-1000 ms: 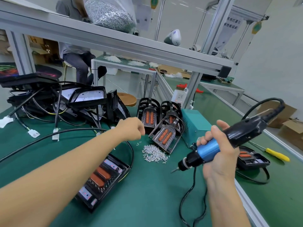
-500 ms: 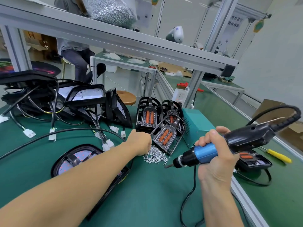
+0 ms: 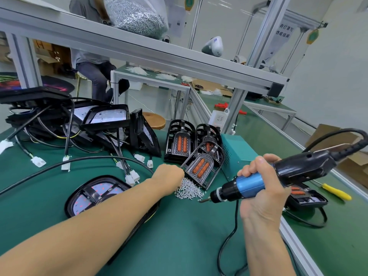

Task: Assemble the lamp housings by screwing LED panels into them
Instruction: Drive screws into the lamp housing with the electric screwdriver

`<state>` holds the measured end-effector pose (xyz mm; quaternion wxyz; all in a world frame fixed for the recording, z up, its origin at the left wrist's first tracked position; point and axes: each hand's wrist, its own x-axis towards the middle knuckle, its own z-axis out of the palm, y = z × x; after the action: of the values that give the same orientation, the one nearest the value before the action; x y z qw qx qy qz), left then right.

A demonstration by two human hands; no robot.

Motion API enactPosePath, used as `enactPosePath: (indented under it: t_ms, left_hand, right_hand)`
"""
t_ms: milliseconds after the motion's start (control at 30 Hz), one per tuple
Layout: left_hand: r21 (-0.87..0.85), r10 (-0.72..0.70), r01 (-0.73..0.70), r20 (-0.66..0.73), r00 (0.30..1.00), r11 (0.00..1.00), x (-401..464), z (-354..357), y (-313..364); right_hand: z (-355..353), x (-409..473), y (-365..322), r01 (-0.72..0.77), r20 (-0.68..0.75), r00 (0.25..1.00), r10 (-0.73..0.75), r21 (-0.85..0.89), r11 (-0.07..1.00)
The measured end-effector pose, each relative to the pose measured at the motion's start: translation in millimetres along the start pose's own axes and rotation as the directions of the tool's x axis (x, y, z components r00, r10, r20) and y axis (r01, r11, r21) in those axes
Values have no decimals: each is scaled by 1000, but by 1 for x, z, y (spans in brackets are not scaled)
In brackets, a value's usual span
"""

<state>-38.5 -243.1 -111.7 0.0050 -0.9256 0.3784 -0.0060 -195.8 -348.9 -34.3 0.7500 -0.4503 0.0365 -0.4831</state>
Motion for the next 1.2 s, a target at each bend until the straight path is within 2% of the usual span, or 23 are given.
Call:
enactPosePath:
  t_ms: [200, 300, 400, 467, 567, 633, 900, 1067, 1200]
  left_hand:
    - [-228, -47, 50, 17, 999, 972, -5, -10, -5]
    - [-436, -124, 102, -23, 992, 894, -6, -15, -13]
    - [-572, -187, 146, -14, 982, 807, -9, -18, -19]
    - [-680, -222, 194, 46, 974, 707, -11, -20, -22]
    - [-836, -241, 257, 154, 958, 485, -12, -21, -25]
    - [-868, -246, 270, 178, 953, 417, -13, -21, -25]
    - [-930, -252, 232, 161, 954, 284, -19, -19, -26]
    - [-924, -223, 204, 136, 965, 322, -25, -22, -24]
    - [-956, -250, 118, 49, 967, 268, -33, -25, -24]
  right_hand:
    - [5, -1, -3, 16, 8, 1000, -16, 1, 1000]
    - [5, -1, -4, 25, 20, 999, -25, -8, 1000]
    - [6, -2, -3, 14, 9, 1000, -14, 0, 1000]
    - [9, -3, -1, 5, 2, 1000, -5, 2, 1000]
    - [12, -4, 1, 5, 0, 1000, -5, -1, 1000]
    - [14, -5, 1, 15, 8, 1000, -15, -10, 1000]
    - [18, -6, -6, 52, 19, 999, -51, -28, 998]
    - [25, -9, -8, 53, 30, 998, -53, -13, 998]
    - [31, -11, -11, 63, 30, 998, -63, 8, 998]
